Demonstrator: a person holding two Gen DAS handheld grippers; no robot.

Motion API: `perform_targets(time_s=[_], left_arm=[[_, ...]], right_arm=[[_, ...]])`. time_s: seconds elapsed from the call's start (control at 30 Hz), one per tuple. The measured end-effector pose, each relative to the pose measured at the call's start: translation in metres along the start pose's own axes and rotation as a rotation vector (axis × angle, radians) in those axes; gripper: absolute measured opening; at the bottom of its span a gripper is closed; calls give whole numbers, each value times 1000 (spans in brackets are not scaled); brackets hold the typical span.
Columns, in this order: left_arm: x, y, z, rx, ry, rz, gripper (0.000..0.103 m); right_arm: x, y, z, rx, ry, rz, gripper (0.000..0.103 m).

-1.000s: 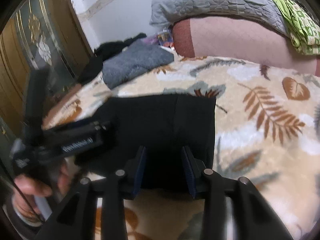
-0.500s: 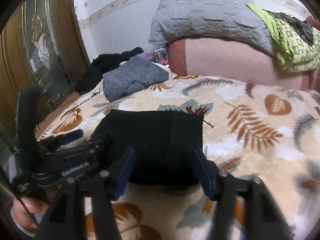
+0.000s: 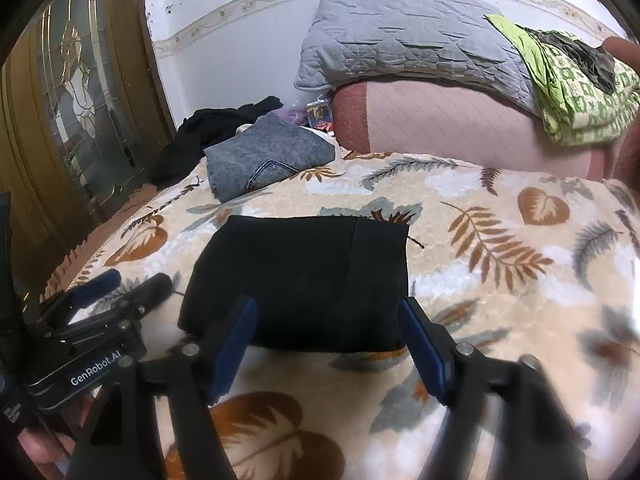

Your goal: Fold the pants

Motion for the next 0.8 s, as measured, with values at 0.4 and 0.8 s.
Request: perform_targets(time_s=[0.4,0.8], left_arm=[[-5,9,-6,7,8,-32,78],[-4,11,-13,8,-17,-46,78]], right_arm=[[-5,9,-5,32,49,-19,81],[-13,13,-9,44,55,-51,82]])
Point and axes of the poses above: each gripper's, at about its wrist camera, not at the fingertips, and z roughly against the way its jaws point, x to its left, y to its underside, the point moved 7 cm from there along -z, roughly the way its jaws point, and after that the axes turned 10 degrees about -x, right-handed, at the moved point
